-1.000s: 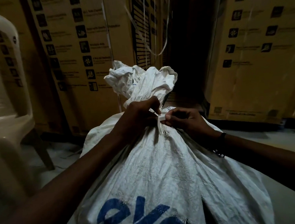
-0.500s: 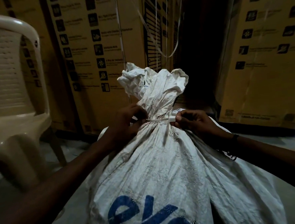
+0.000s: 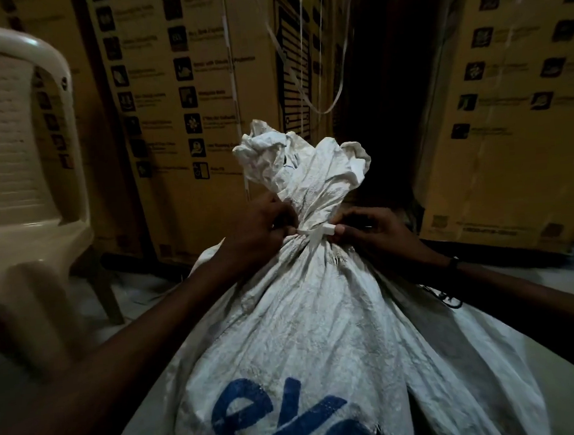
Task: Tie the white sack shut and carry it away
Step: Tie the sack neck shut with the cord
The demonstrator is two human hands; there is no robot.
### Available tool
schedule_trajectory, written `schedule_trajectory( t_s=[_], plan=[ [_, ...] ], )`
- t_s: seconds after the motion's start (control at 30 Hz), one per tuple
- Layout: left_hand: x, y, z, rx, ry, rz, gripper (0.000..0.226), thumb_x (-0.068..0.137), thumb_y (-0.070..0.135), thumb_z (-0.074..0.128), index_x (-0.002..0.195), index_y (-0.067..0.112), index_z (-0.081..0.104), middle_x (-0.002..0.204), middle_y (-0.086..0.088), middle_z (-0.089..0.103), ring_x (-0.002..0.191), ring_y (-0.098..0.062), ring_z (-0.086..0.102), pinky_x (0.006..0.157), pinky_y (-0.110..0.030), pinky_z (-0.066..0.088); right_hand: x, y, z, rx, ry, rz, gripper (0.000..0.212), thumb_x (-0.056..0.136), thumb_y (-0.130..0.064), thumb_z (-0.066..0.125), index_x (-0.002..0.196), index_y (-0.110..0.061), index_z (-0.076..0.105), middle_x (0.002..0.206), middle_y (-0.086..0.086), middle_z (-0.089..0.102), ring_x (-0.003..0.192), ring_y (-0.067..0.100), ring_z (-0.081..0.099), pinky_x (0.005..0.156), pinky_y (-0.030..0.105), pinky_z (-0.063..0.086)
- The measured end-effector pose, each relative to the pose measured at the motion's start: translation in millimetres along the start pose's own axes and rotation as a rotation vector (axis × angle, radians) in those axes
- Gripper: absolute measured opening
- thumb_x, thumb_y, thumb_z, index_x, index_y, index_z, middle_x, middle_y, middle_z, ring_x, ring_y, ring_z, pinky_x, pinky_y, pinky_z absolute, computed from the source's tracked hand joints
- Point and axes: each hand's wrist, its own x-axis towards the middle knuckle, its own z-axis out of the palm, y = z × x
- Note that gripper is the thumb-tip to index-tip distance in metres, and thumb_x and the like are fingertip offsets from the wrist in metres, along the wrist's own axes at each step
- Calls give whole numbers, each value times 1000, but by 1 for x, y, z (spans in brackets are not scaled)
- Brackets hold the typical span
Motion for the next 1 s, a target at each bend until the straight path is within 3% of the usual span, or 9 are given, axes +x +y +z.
schedule_trajectory(
  t_s=[0.1, 0.2, 0.3, 0.47, 0.6, 0.73, 0.87, 1.0],
  plan=[
    [5, 4, 4, 71, -9, -13, 14, 69, 6, 72, 75, 19, 71, 78, 10, 45, 69, -10, 51, 59, -30, 45, -1, -4, 1, -2, -13, 12, 19, 98, -2, 68, 110, 14, 70, 104, 36, 72, 94, 27, 65, 90, 43, 52],
    [9, 10, 7, 57, -26, -64, 15, 71, -2, 74, 75, 12, 72, 81, 6, 46, 68, -1, 44, 62, -25, 34, 1, -1, 2, -35, -9, 3, 17, 96, -4, 73, 103, 11, 70, 93, 21, 72, 91, 22, 64, 85, 30, 53],
    [12, 11, -2, 89, -113, -62, 8, 80, 4, 80, 87, 7, 76, 91, -2, 50, 80, -14, 50, 70, -25, 34, 1, 5, 2, 33, 27, 18, 17, 96, 0, 71, 105, 14, 70, 91, 15, 68, 86, 20, 62, 79, 21, 52],
    [11, 17, -15, 96, -208, -41, 20, 86, 22, 82, 95, 6, 74, 98, -11, 57, 92, -25, 56, 77, -36, 45, 0, 11, 4, 66, 59, 30, 19, 93, -4, 76, 105, 11, 74, 96, 20, 74, 89, 21, 65, 86, 35, 52],
    [8, 20, -12, 4, -142, -71, 23, 79, 17, 87, 89, 0, 76, 97, -20, 61, 86, -25, 58, 71, -33, 45, 2, 10, 3, 63, 68, 26, 20, 91, -2, 77, 106, 11, 75, 98, 28, 76, 89, 22, 65, 86, 39, 52],
    [11, 23, -8, -27, -116, -108, 20, 76, 15, 89, 82, 1, 77, 88, -14, 62, 79, -25, 58, 68, -33, 45, 4, 8, -2, 64, 25, 7, 20, 91, -1, 77, 107, 11, 75, 104, 38, 73, 90, 24, 64, 85, 38, 50],
    [14, 24, -6, -6, -142, -78, 19, 77, 15, 87, 84, 1, 77, 89, -8, 54, 83, -18, 52, 69, -28, 38, 8, 11, -2, 65, -24, -7, 18, 92, 0, 77, 105, 13, 74, 94, 16, 74, 88, 19, 66, 82, 26, 54],
    [8, 25, 5, 3, -111, -80, 12, 85, 11, 79, 90, 1, 75, 93, -5, 50, 88, -16, 49, 68, -22, 32, 14, 16, 5, 9, -30, -52, 16, 89, -7, 82, 101, 4, 80, 102, 17, 82, 91, 10, 73, 86, 23, 58]
  ],
)
